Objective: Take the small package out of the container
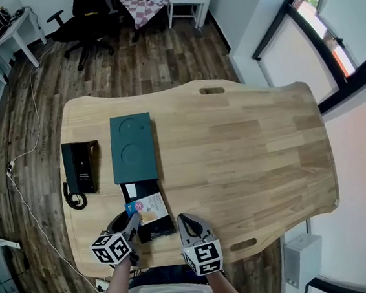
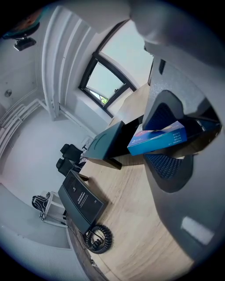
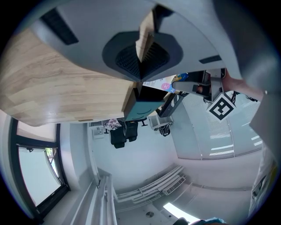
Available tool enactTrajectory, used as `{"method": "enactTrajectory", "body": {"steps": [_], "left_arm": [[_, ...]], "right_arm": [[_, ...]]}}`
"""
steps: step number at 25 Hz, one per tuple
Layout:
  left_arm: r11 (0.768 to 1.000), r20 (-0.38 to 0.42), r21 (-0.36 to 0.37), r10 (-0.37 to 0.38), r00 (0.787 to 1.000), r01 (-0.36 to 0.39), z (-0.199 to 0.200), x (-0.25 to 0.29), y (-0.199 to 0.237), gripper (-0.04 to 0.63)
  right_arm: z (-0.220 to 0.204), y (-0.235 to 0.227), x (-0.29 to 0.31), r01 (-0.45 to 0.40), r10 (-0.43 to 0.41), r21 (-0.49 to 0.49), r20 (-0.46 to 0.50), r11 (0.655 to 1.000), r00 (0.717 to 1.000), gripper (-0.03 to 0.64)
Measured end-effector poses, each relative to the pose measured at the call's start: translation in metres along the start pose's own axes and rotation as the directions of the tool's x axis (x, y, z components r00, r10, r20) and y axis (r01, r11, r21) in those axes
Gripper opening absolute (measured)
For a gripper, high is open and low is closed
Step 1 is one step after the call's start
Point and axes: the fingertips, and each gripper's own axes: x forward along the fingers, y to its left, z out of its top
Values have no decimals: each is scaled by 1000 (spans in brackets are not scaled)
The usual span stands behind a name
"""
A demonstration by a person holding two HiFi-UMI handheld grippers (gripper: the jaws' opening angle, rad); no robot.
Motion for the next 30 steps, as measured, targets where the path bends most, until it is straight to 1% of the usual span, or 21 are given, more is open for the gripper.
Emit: {"method": "enactTrajectory", "body": {"steps": [3, 7, 12, 17, 25, 28, 30], "left_arm": [[1000, 2, -6, -3, 1000, 3, -1, -6, 0, 161], [1000, 17, 5, -13, 1000, 13, 1, -14, -1, 146], [1000, 39, -10, -27, 999, 27, 3, -26, -2, 128], [997, 82, -52, -54, 995, 58, 12, -36, -5, 104], [993, 107, -74, -83, 991, 91, 22, -38, -13, 100], [988, 137, -95, -106, 985, 119, 28, -38, -18, 100], [985, 136, -100, -125, 983, 140, 30, -37, -22, 100]], "right_arm": [[-3, 2, -4, 0, 0, -2, -3, 1000, 1000, 5], [-2, 2, -9, 8, -7, -4, 6, 1000, 1000, 5], [-1, 10, -12, -3, 3, -2, 10, 1000, 1000, 5], [-3, 21, -12, -24, 24, -13, 13, 1000, 1000, 5], [6, 21, -16, -11, 12, -14, 37, 1000, 999, 5], [12, 17, -19, -2, 3, -11, 52, 1000, 999, 5], [14, 16, -21, 6, -5, -11, 60, 1000, 998, 5]]}}
